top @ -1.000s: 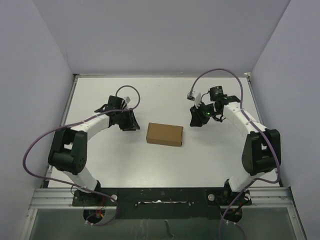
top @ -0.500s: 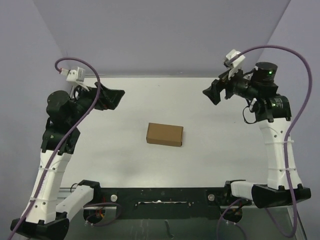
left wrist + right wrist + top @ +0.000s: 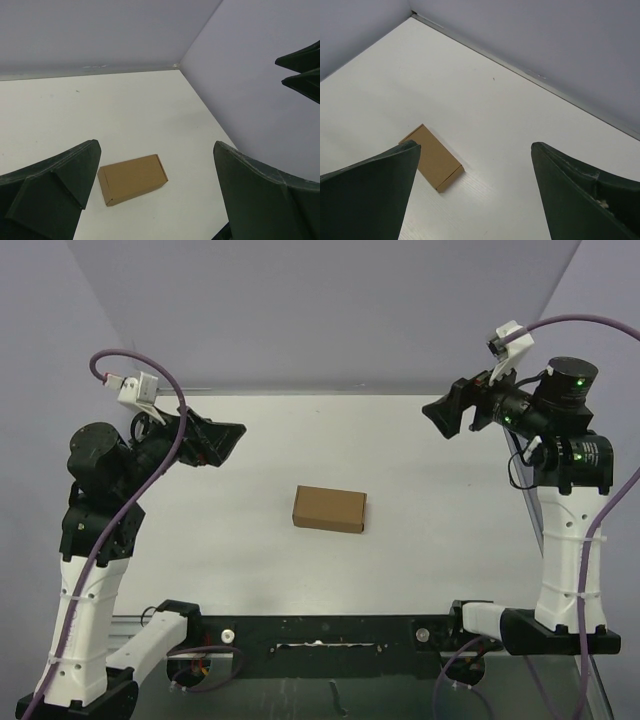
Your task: Fold the paper box
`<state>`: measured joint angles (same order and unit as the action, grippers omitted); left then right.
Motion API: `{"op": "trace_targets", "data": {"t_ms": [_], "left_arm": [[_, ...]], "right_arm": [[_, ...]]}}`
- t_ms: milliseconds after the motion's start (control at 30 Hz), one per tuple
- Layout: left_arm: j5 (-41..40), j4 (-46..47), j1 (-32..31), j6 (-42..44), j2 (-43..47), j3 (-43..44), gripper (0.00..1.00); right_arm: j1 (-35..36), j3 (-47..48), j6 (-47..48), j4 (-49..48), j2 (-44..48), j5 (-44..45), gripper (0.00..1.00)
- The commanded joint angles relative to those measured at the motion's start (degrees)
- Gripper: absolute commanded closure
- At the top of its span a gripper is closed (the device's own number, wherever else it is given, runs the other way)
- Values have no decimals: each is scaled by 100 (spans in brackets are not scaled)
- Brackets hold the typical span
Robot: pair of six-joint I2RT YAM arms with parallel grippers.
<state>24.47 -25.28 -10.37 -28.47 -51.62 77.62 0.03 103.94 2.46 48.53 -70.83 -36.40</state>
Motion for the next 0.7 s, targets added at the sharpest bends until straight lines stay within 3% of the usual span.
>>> {"op": "trace_targets", "data": {"t_ms": [0, 667], "left_arm": [[89, -100, 26, 35, 87, 74, 2], [90, -160, 23, 97, 102, -68, 2]], "right_arm": [[-162, 162, -2, 12, 63, -376, 2], [-432, 53, 197, 99, 189, -570, 2]]}}
